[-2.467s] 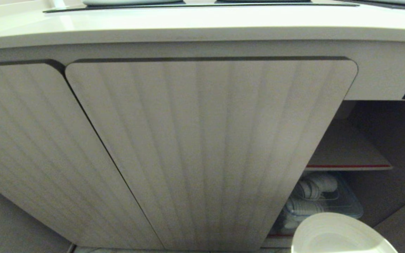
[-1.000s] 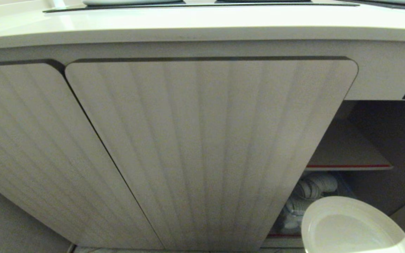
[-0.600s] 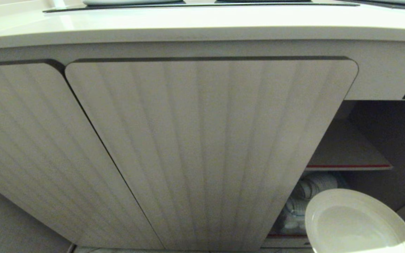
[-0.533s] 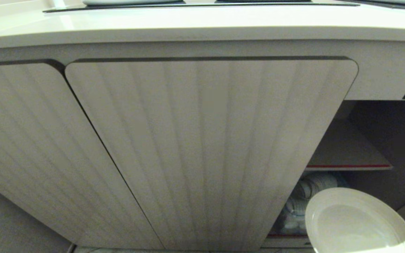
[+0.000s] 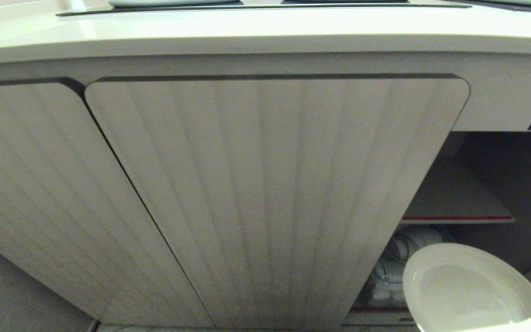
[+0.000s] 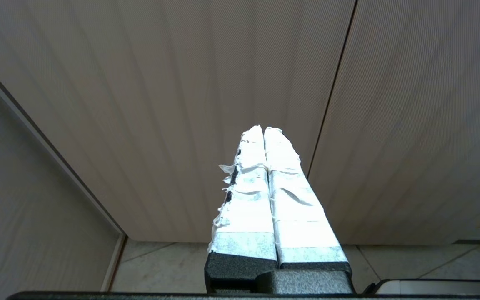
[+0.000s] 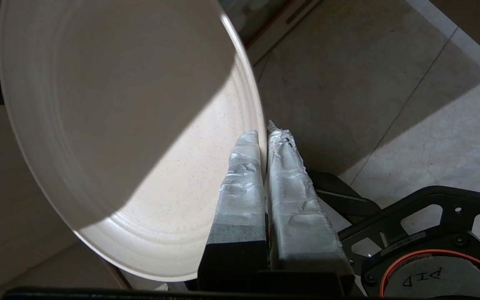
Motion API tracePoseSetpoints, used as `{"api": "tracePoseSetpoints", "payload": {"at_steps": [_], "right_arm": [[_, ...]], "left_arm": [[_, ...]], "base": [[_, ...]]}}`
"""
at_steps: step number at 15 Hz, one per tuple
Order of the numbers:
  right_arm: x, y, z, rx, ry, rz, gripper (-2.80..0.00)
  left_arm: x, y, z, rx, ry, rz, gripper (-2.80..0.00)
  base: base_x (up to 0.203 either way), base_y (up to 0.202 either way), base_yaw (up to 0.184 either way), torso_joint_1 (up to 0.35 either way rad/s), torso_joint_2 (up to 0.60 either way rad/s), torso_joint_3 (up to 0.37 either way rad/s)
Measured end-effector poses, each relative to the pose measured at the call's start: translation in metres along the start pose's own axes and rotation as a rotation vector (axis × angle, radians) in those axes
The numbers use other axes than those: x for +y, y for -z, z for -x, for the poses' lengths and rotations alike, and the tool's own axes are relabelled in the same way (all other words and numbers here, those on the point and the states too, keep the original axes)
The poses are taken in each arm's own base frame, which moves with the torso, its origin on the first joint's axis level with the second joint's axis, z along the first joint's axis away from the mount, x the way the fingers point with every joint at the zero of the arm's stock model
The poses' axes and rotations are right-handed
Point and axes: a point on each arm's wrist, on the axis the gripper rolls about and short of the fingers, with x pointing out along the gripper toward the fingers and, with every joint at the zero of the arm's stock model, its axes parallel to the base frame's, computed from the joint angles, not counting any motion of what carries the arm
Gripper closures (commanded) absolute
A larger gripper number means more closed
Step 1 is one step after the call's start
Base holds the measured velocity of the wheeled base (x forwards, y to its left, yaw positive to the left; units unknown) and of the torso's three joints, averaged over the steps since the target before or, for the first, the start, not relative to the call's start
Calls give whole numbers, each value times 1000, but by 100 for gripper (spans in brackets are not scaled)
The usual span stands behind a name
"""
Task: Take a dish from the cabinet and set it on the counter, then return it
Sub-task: Put it back into the cabinet
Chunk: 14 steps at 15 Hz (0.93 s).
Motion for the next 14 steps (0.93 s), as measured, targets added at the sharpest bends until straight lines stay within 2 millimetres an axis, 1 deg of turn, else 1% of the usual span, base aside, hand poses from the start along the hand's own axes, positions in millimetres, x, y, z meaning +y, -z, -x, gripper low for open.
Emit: {"api": "tracePoseSetpoints", "payload": {"at_steps": [4, 8, 14], "right_arm": [[1, -5, -4, -17, 40, -39, 0], [10, -17, -9, -69, 37, -85, 0], [20, -31, -22, -94, 61, -119, 0]], "left_arm": [[0, 0, 0, 0, 0, 0, 0], [0, 0, 0, 0, 0, 0, 0], [0, 0, 0, 0, 0, 0, 0]], "base": [[0, 0, 0, 0, 0, 0], [0, 0, 0, 0, 0, 0], [0, 0, 0, 0, 0, 0]]}}
